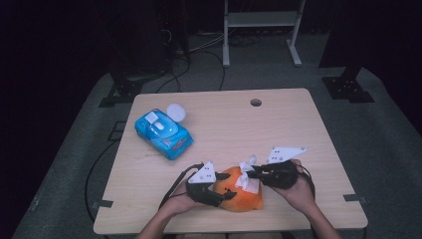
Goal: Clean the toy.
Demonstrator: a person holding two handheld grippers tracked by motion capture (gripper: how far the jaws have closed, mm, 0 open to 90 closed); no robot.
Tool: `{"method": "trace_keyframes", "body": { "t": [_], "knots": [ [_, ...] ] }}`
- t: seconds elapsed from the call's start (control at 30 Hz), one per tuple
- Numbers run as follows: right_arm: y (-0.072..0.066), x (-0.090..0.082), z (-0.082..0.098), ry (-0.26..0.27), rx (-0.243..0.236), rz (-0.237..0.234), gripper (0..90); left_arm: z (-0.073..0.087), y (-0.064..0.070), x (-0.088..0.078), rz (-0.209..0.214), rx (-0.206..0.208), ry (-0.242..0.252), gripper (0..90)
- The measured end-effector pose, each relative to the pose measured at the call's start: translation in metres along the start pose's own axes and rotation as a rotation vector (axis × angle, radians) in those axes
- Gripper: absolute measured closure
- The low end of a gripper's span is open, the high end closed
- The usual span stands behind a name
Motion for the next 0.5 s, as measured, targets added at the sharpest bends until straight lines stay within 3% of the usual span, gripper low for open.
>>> {"method": "trace_keyframes", "body": {
  "t": [0.17,0.27,0.43,0.5],
  "knots": [
    [0.018,-0.007,0.01,-0.014,0.039,0.034,79.2,0.0,0.0,0.0,0.0,0.004,-0.002,38.1],
    [0.02,-0.01,0.01,-0.012,0.052,0.039,79.2,-0.001,0.001,0.001,0.0,0.009,-0.006,38.1],
    [-0.002,-0.002,-0.003,0.008,0.011,0.012,79.1,-0.001,0.006,0.003,0.015,0.052,-0.016,38.2],
    [-0.009,0.002,-0.006,0.015,0.02,0.005,78.8,-0.001,0.007,0.003,0.017,0.062,-0.023,38.3]
  ]
}}
Point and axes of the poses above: each handheld gripper's, and its own axes: x roughly forward along the jaws, z roughly out of its underside, y roughly to its right, the point moved 8 cm from there along x, roughly forward along the jaws, and after that the axes turned 10 degrees about z, right-handed, at the moved point
